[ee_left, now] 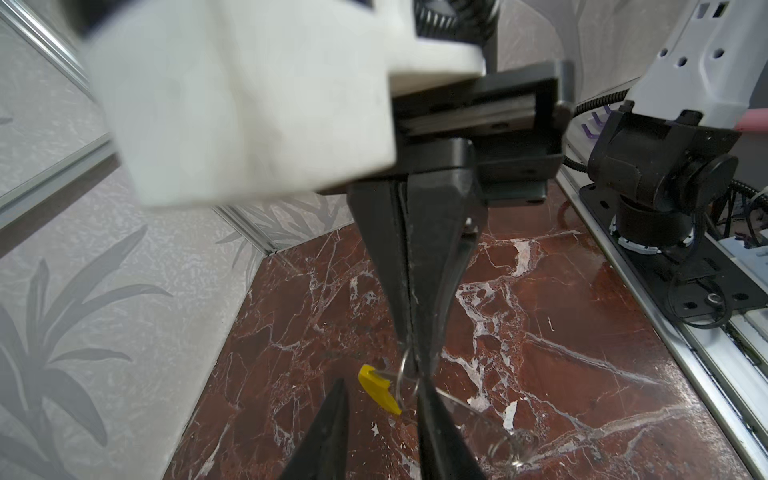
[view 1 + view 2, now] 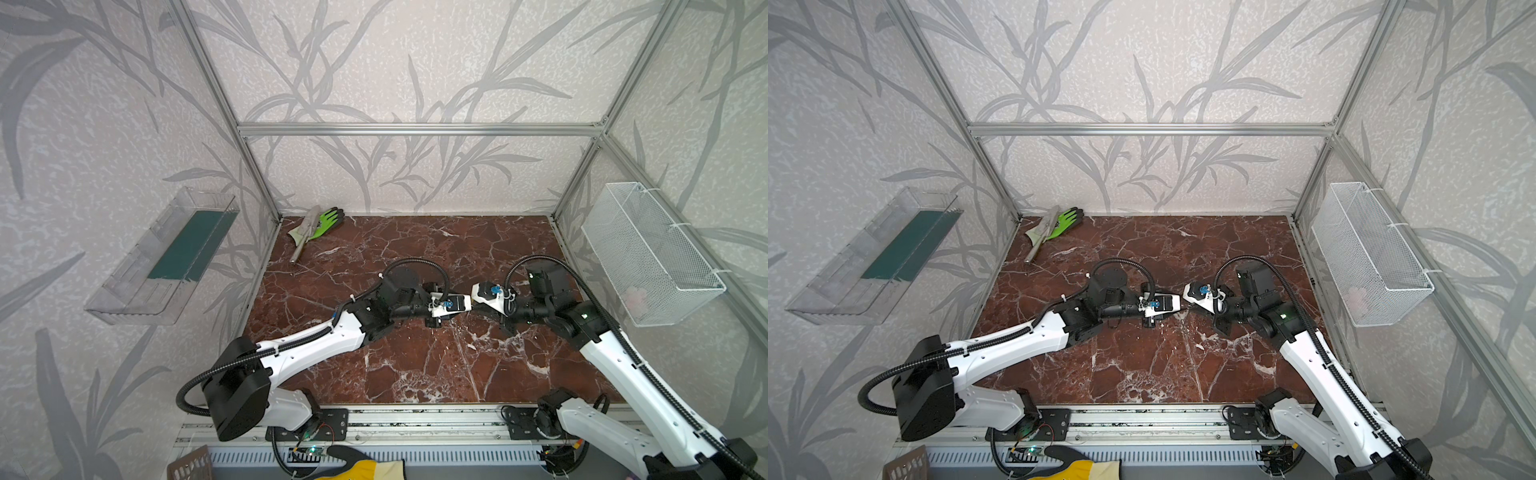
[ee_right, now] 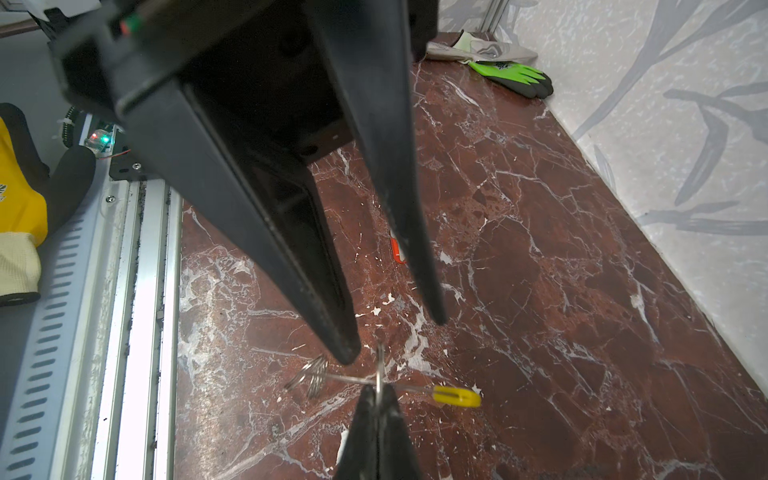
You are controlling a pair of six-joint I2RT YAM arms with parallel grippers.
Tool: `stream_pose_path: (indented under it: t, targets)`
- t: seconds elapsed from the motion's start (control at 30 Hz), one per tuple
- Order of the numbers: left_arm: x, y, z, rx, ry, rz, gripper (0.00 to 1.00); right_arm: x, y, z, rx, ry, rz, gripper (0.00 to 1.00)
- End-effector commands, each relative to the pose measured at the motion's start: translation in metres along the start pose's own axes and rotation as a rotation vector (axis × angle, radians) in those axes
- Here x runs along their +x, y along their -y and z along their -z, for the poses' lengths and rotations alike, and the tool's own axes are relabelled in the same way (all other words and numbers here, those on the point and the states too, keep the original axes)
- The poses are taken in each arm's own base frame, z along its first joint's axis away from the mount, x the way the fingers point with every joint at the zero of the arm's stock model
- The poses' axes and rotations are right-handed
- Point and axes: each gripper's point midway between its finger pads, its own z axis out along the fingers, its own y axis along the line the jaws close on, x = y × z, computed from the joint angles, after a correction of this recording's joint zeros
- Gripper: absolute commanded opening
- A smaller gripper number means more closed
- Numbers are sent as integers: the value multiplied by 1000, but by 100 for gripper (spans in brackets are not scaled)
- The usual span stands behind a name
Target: Put the keys on the keyring
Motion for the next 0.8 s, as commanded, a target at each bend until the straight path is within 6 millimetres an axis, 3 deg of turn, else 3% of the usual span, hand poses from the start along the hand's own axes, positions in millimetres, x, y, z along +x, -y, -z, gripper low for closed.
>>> stream_pose_path:
  t: [0.0, 0.27, 0.7, 0.77]
  targets:
    - [-10, -1, -5, 18, 17, -34, 28, -14, 0, 7, 0, 32, 27, 0]
    - [-13, -1, -12, 24, 42, -33, 24, -15, -2, 6, -15, 44, 24, 0]
    - [-19, 5, -13, 51, 76, -1, 0, -14, 1, 6, 7, 54, 41, 0]
    - [-19, 3, -13, 43, 80, 32, 0, -15, 5, 7, 42, 64, 53, 11]
